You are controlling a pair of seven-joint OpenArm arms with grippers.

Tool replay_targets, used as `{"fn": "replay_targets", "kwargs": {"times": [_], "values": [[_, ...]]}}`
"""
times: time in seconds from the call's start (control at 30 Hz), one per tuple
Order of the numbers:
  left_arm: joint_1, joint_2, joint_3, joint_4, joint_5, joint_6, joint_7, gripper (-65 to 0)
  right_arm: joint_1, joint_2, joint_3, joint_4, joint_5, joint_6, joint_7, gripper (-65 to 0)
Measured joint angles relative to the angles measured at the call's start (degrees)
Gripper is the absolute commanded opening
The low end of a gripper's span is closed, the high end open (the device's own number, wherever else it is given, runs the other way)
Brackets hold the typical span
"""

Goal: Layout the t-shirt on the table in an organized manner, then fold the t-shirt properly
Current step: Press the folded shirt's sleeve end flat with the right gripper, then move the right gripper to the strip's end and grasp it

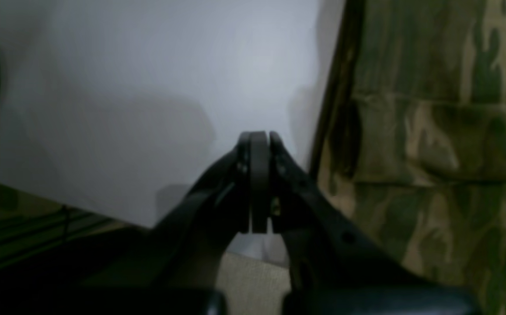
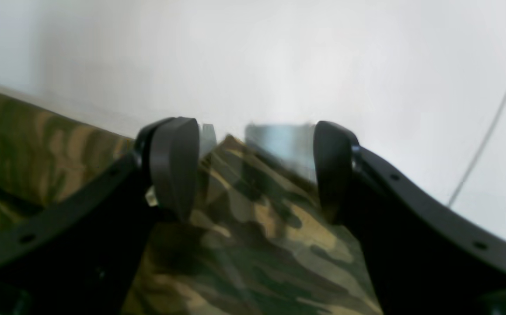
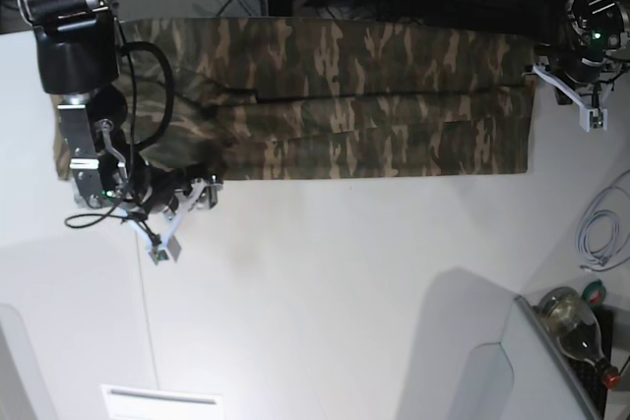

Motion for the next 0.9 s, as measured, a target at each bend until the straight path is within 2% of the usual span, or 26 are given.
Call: {"fn": "replay_targets", "kwargs": {"times": [0.2, 0.37, 0.43, 0.53, 0.6, 0.9], "values": [[0.0, 0.0, 0.0, 0.0, 0.0, 0.0, 0.0, -65.0, 0.0, -1.5, -0.2, -0.9, -0.2, -0.2, 0.4, -27.3], [0.0, 0.0, 0.0, 0.0, 0.0, 0.0, 0.0, -65.0, 0.0, -1.1, -0.2, -0.9, -0.2, -0.2, 0.3, -27.9], [0.0, 0.0, 0.0, 0.0, 0.0, 0.0, 0.0, -65.0, 0.0, -1.2, -0.2, -0.9, -0.2, -0.2, 0.2, -35.1], [0.0, 0.0, 0.0, 0.0, 0.0, 0.0, 0.0, -65.0, -0.1, -1.3, -0.2, -0.9, -0.1, -0.2, 0.0, -54.9], [0.0, 0.0, 0.0, 0.0, 0.0, 0.0, 0.0, -65.0, -0.1, -1.3, -0.2, -0.9, 0.0, -0.2, -0.1, -64.7], [0.0, 0.0, 0.0, 0.0, 0.0, 0.0, 0.0, -65.0, -1.0, -1.2, 0.2, 1.9, -0.3, -0.2, -0.5, -64.7]]}}
